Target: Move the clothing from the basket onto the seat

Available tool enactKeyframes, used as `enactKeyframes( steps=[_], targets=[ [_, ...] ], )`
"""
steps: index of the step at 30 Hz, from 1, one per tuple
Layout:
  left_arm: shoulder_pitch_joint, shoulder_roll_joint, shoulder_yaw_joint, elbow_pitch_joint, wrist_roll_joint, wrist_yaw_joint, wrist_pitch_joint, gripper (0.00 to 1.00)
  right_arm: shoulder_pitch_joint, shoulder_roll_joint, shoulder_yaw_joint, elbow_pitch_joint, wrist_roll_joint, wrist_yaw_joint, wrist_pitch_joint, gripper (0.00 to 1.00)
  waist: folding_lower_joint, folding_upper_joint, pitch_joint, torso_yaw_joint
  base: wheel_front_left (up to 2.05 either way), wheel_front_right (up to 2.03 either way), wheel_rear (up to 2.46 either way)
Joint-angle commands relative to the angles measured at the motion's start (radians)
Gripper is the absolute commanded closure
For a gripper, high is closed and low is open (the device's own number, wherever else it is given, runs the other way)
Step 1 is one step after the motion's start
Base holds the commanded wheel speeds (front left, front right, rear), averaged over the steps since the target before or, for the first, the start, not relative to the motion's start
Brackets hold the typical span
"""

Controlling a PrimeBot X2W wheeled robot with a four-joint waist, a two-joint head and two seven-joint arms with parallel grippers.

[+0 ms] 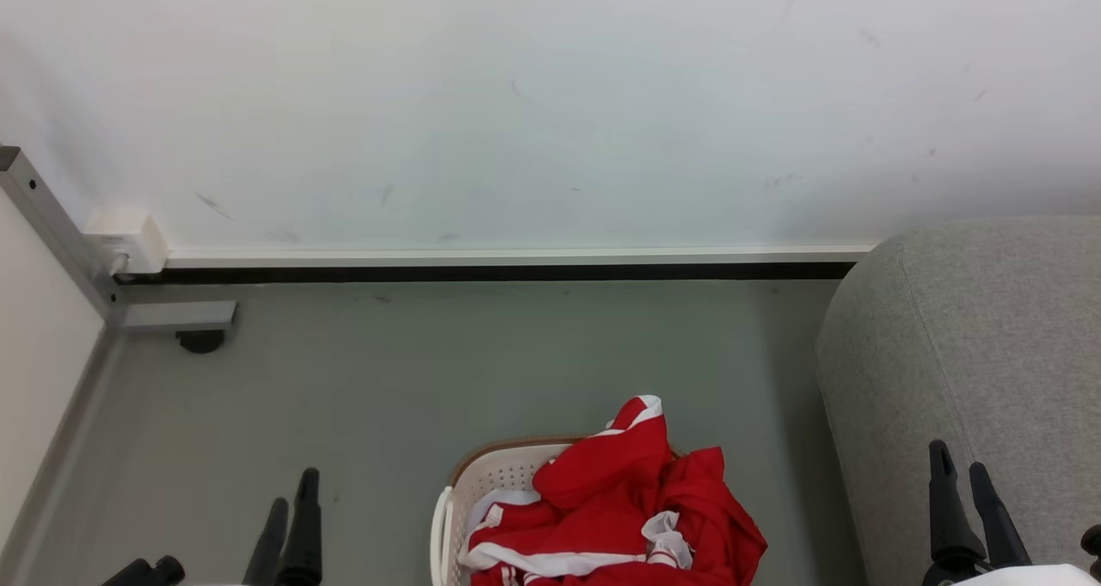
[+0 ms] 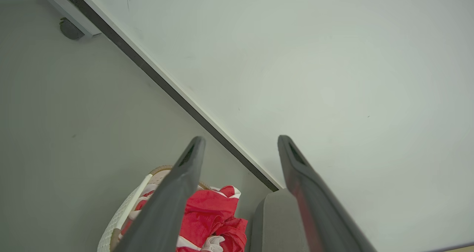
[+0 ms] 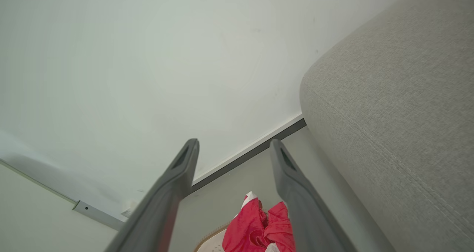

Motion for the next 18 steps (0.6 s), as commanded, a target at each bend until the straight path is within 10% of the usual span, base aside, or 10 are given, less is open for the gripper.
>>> enactKeyframes(
  steps=[1,18],
  targets=[
    [0.001,0.012,0.000,-0.010,0.030,-0.004,-0.011,0.00,-0.006,-0.010,0.002,-0.008,-0.029,-0.001,-0.010,0.00,0.0000,-0.0001,0.000,0.000,0.00,0.00,0.00],
    [0.019,0.015,-0.015,-0.038,0.241,-0.006,-0.060,0.00,0.006,-0.013,-0.004,0.004,-0.224,-0.001,-0.060,0.00,0.0000,-0.0001,-0.001,0.001,0.00,0.00,0.00]
  ],
)
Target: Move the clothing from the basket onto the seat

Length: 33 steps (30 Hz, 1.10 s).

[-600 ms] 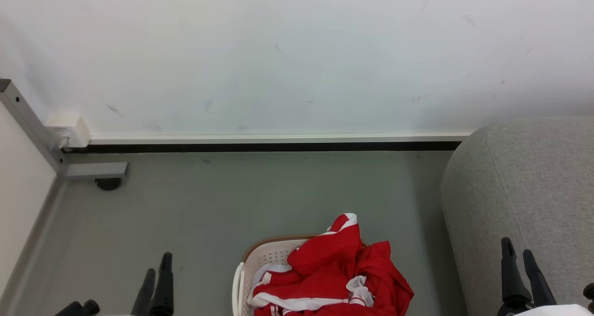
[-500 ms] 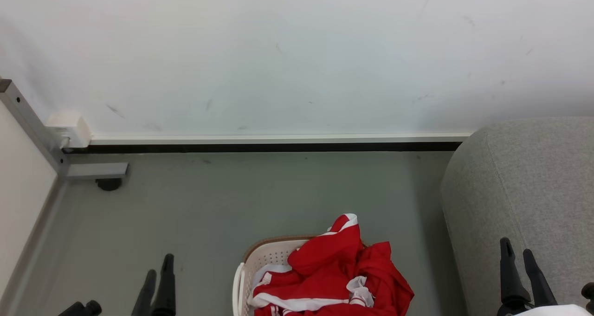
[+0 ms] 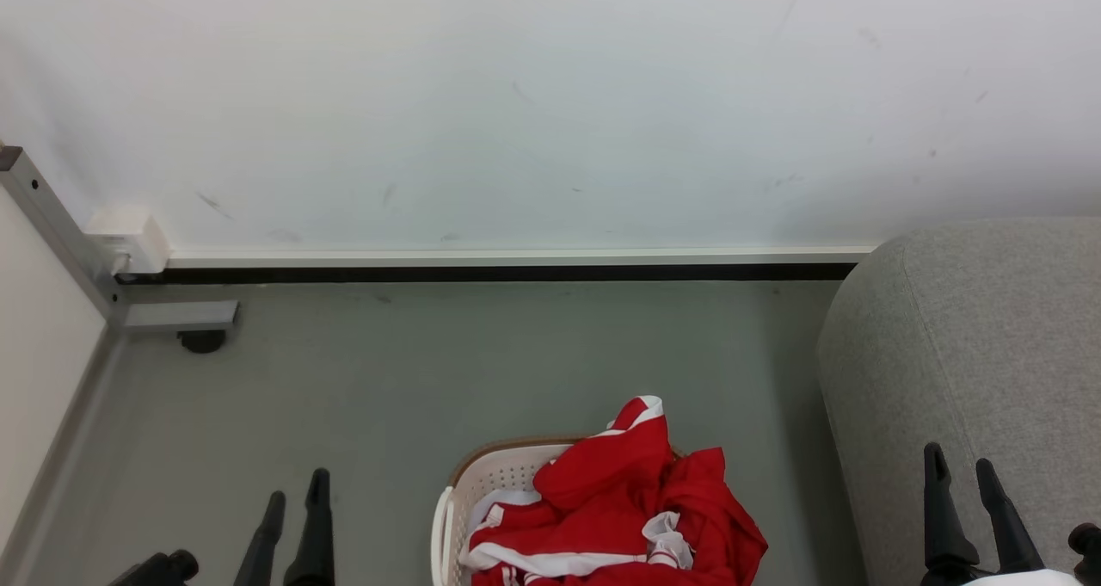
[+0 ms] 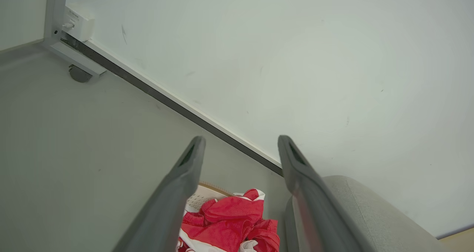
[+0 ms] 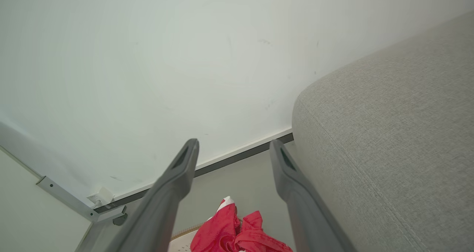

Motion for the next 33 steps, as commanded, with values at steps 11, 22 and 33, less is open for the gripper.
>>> enactKeyframes(
  steps=[11,22,33],
  targets=[
    [0.013,0.020,-0.016,-0.031,0.134,-0.006,-0.037,0.00,0.014,-0.012,-0.007,0.004,-0.128,-0.001,-0.037,0.00,0.0000,0.0000,0.004,-0.001,0.00,0.00,0.00],
    [0.026,0.031,-0.038,-0.040,0.231,-0.006,-0.061,0.00,0.021,-0.013,-0.014,0.016,-0.202,-0.001,-0.063,0.00,0.0000,0.0000,0.003,-0.003,0.00,0.00,0.00],
    [0.038,0.034,-0.048,-0.057,0.320,-0.007,-0.085,0.00,0.030,-0.014,-0.010,0.030,-0.268,-0.002,-0.086,0.00,0.0000,0.0000,0.002,-0.004,0.00,0.00,0.00]
  ],
)
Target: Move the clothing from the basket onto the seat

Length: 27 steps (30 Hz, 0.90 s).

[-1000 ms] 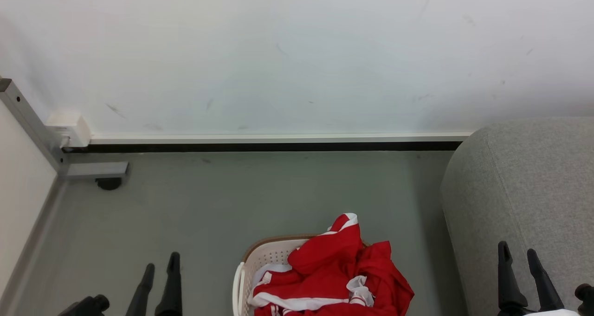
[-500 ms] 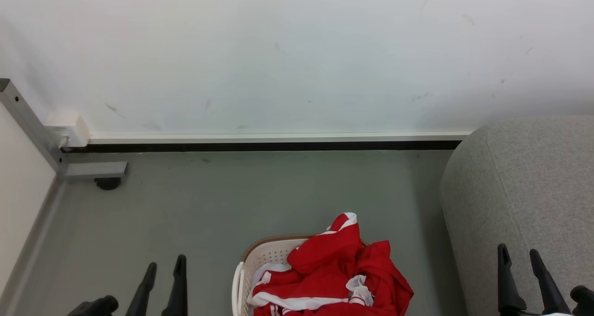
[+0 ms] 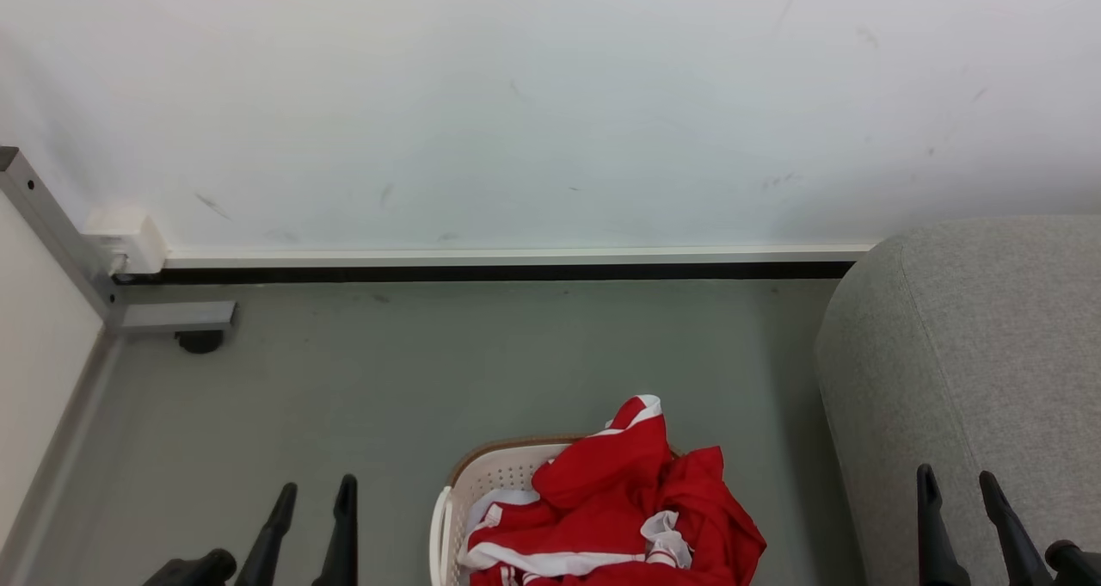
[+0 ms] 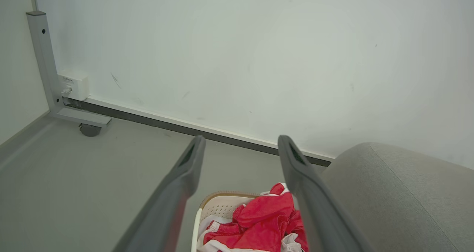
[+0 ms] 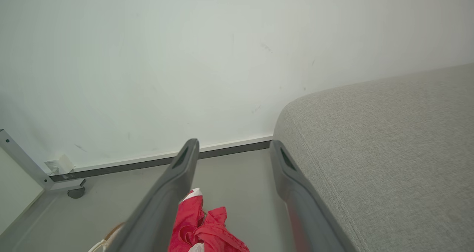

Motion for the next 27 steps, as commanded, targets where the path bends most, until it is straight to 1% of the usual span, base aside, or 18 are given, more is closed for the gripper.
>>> enactKeyframes(
  steps=[1,21,27],
  targets=[
    [0.007,0.009,0.000,-0.007,0.027,-0.004,-0.011,0.00,0.006,-0.009,0.000,0.001,-0.025,-0.002,-0.010,0.00,0.0000,0.0000,0.000,0.000,0.00,0.00,0.00],
    [0.019,0.018,-0.027,-0.003,0.142,-0.005,-0.047,0.00,0.017,-0.010,0.009,0.012,-0.156,-0.002,-0.046,0.00,0.0000,0.0000,0.001,-0.004,0.00,0.00,0.00],
    [0.021,0.021,-0.031,-0.004,0.166,-0.003,-0.053,0.00,0.017,-0.011,0.011,0.013,-0.178,-0.002,-0.053,0.00,0.0000,0.0000,0.005,-0.006,0.00,0.00,0.00]
  ],
)
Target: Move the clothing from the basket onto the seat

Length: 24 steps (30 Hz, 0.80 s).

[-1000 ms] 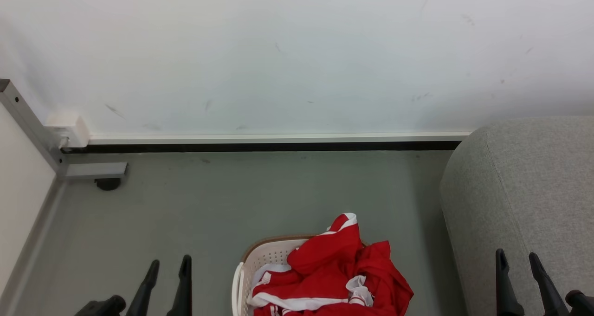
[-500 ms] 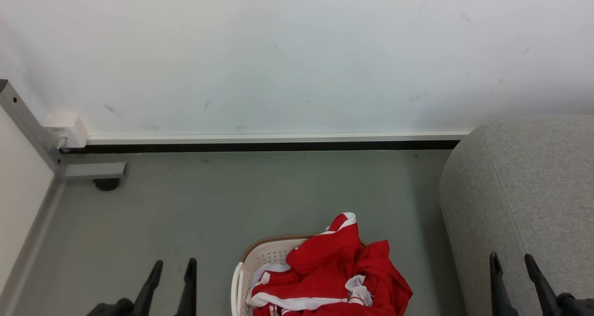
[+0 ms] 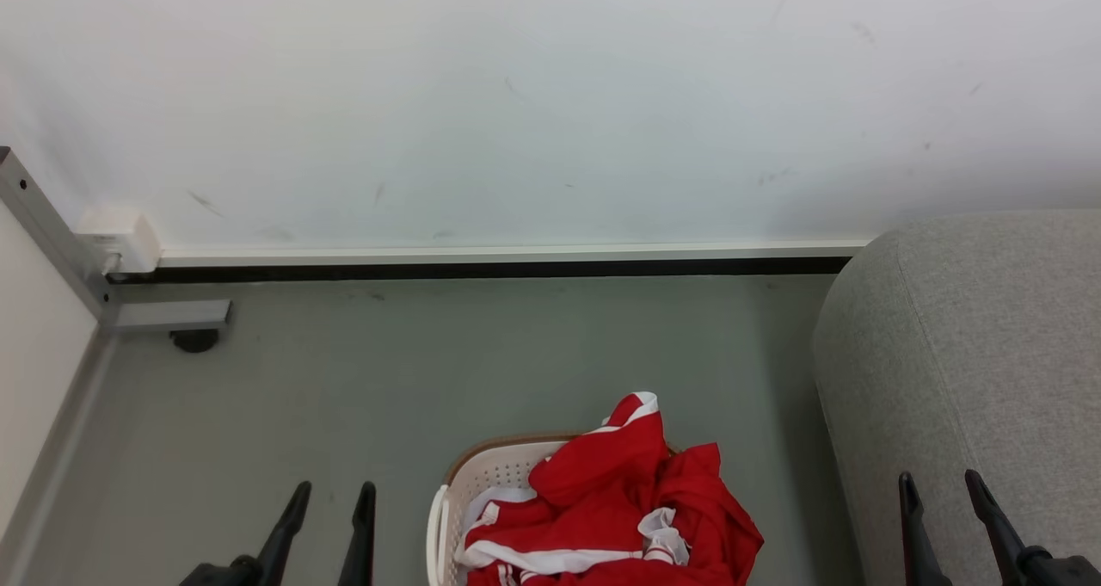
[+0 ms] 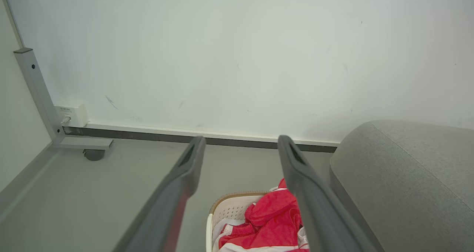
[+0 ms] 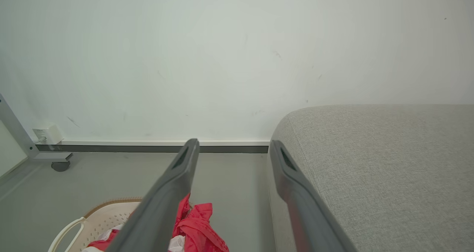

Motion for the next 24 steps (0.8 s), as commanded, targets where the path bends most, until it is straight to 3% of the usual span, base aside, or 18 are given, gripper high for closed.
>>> enactKeyframes(
  steps=[1,14,24],
  targets=[
    [0.010,0.008,0.002,-0.001,0.012,0.002,-0.001,0.00,0.011,-0.007,0.000,0.002,-0.004,-0.002,0.000,0.00,0.0000,-0.0001,0.001,-0.001,0.00,0.00,0.00],
    [-0.030,0.029,-0.021,-0.005,-0.012,0.002,-0.001,0.00,-0.014,-0.006,0.021,-0.014,0.009,-0.002,0.000,0.00,0.0000,-0.0001,0.049,-0.039,0.00,0.00,0.00],
    [-0.216,0.127,-0.132,-0.032,-0.049,0.002,-0.001,0.00,-0.112,-0.006,0.076,-0.087,0.040,-0.002,0.000,0.00,0.0000,-0.0001,0.262,-0.096,0.00,0.00,0.00]
  ],
)
